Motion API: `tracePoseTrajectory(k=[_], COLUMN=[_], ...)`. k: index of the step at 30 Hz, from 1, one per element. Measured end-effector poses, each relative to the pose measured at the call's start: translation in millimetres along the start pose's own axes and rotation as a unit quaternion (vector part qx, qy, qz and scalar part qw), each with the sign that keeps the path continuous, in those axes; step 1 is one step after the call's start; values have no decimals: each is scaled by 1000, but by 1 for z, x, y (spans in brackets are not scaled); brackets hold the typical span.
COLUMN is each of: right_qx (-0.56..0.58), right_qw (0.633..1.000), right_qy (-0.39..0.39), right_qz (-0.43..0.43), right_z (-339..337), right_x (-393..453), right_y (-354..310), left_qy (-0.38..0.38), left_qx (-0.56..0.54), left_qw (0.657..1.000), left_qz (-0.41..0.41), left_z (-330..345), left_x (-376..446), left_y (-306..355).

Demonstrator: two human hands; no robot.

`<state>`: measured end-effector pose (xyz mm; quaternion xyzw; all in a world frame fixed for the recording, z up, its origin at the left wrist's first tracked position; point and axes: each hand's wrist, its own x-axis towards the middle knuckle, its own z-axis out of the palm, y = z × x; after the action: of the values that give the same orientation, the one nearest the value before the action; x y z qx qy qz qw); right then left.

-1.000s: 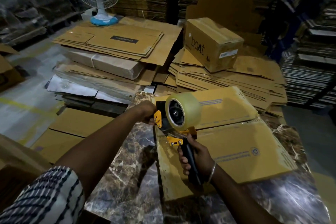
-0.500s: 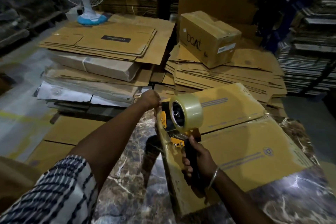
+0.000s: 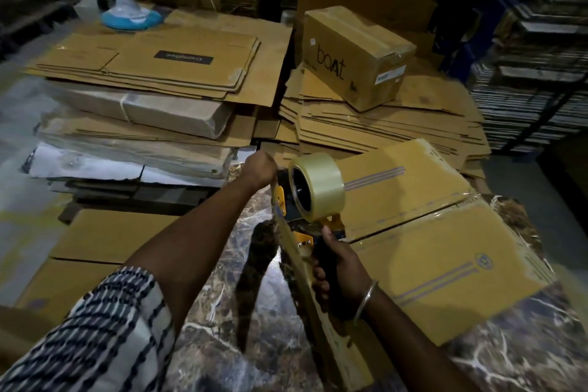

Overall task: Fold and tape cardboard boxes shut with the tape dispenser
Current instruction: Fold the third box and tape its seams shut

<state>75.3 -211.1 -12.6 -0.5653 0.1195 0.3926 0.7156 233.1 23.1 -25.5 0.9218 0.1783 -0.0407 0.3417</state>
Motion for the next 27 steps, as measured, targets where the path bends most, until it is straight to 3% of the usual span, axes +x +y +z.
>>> tracePoseTrajectory(k=[10,21,27], right_qx=[-7,-28,-48], right_qw=[1000,999,998], right_qy=[-7,27,29], right_qz=[-14,-3,-1], right_z=[15,21,23], right_x=[14,14,20], right_y=[-7,-6,-6], left_qy=[32,-17,-21], left_qx=[-46,-96,-13], left_qw=[998,993,1000], left_qz=[4,-60,-8], left_z=[2,10,16], left_x=[6,14,7], left_y=[-14,-22,-25])
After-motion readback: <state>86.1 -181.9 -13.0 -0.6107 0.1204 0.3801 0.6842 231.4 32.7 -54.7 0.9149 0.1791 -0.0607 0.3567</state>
